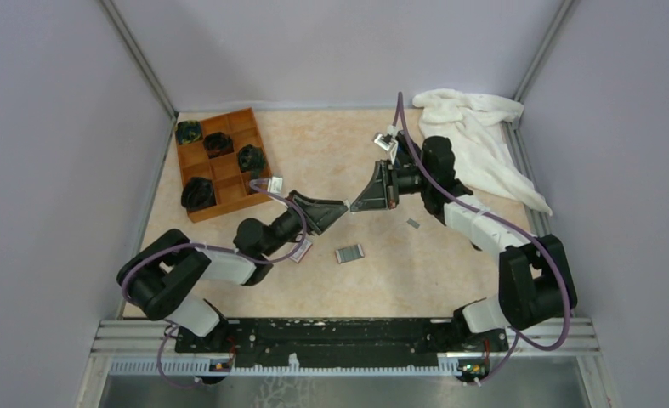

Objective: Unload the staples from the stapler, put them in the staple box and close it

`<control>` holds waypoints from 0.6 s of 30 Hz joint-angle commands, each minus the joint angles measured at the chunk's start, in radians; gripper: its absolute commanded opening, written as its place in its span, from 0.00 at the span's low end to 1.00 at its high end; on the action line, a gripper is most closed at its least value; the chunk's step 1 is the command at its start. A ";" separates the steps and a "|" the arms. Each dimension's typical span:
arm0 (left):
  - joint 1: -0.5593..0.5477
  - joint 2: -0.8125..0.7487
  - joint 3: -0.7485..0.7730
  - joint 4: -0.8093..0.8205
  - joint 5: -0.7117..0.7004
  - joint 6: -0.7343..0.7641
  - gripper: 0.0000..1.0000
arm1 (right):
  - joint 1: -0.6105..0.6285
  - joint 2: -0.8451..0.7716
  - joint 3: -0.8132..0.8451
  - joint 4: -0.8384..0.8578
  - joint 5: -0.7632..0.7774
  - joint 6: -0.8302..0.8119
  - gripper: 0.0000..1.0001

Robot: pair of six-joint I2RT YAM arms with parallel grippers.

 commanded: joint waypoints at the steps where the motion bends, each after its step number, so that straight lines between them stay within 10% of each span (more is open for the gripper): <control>1: -0.008 0.026 0.051 0.257 0.024 -0.026 0.65 | 0.000 -0.017 -0.005 0.037 -0.022 -0.013 0.00; 18: -0.011 -0.050 0.022 0.208 0.048 0.004 0.63 | 0.002 -0.016 0.038 -0.206 0.006 -0.219 0.00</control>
